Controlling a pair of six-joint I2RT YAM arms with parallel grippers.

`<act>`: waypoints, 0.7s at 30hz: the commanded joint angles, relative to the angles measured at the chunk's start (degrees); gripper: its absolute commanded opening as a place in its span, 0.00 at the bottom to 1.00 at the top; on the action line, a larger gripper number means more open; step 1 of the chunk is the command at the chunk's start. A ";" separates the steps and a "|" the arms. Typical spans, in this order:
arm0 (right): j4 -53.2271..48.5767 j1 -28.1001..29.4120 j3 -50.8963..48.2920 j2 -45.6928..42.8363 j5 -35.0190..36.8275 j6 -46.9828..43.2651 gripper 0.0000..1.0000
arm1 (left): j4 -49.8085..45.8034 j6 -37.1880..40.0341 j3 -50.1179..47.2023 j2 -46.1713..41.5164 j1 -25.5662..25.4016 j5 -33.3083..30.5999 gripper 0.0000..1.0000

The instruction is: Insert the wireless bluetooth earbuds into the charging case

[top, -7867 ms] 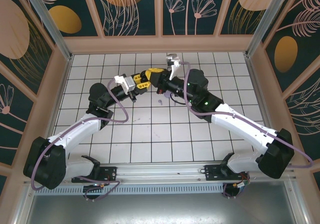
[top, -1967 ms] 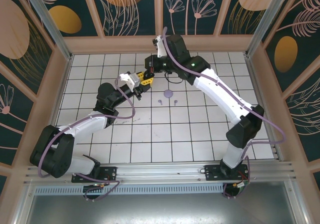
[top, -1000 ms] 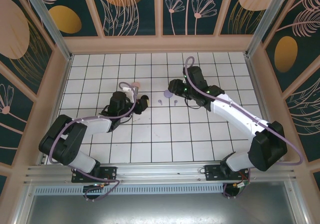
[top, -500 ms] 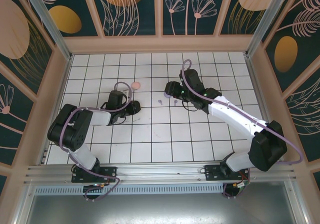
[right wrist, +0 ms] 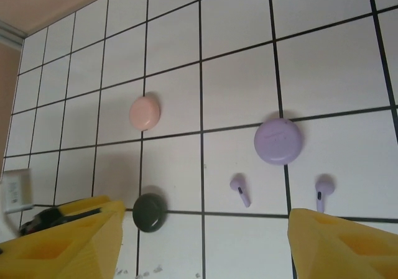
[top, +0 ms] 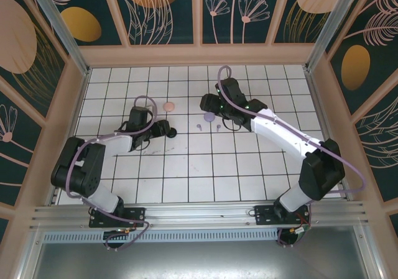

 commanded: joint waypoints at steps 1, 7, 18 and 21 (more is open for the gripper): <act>-4.32 -1.13 4.40 4.21 1.04 -1.76 0.71 | -3.86 3.77 3.47 -6.24 0.33 -6.25 0.62; -10.85 -2.88 13.49 16.31 1.02 -2.58 0.71 | -2.08 6.58 7.71 -14.29 0.27 -8.53 0.62; -18.56 -5.45 27.90 33.85 1.03 -1.42 0.71 | 6.33 4.05 10.97 -18.94 0.26 -11.76 0.99; -20.12 -5.54 30.22 35.99 1.09 0.25 0.71 | 8.83 2.70 10.91 -19.68 0.23 -12.29 0.99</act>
